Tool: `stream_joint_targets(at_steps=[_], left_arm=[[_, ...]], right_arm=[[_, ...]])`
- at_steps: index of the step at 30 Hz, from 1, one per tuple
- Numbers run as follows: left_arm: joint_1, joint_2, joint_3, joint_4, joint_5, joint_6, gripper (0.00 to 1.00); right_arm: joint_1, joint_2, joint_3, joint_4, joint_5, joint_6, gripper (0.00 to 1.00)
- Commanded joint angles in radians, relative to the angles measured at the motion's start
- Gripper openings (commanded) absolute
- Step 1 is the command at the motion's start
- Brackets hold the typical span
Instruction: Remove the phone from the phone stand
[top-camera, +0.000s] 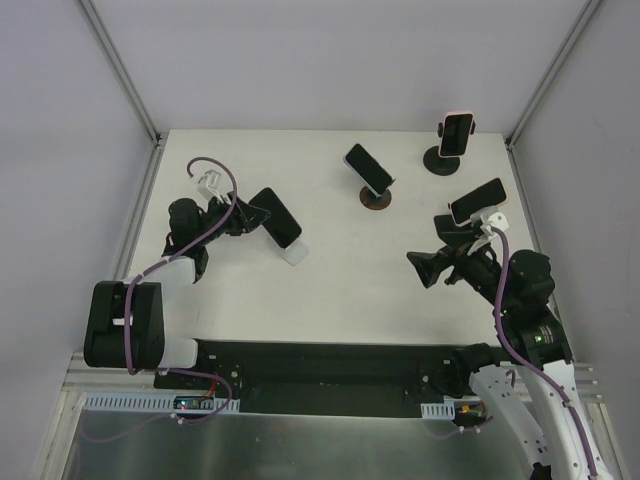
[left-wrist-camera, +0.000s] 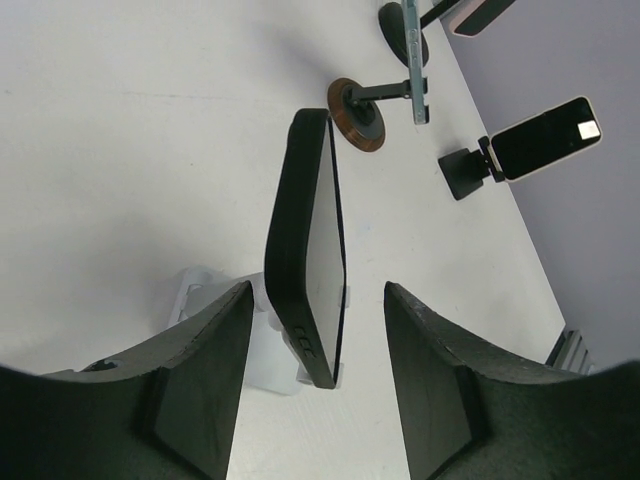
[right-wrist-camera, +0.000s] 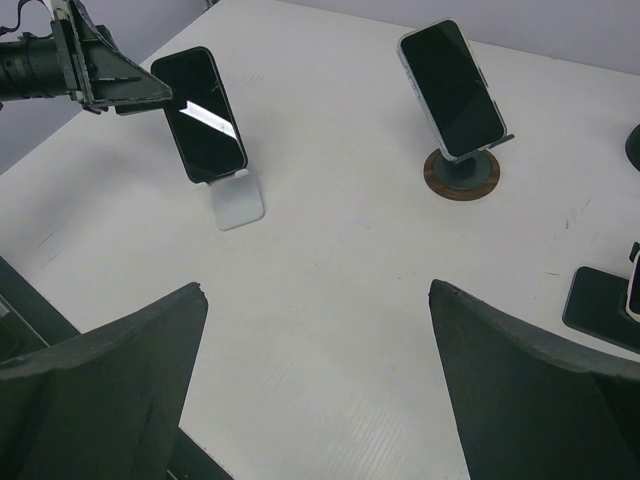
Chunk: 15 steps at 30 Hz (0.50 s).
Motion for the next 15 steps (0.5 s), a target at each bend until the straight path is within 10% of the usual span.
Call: stream_joint_targets(at_steps=[1,15], left_arm=[[0.01,-0.016,0.035,0.016,-0.056,0.0,0.53],[0.012,0.018,0.093,0.074,-0.024,-0.07,0.13]], right_arm=[[0.006,-0.013,0.0,0.043,-0.028,-0.012,0.96],[0.005,-0.06,-0.006,-0.008,-0.02,-0.018,0.96]])
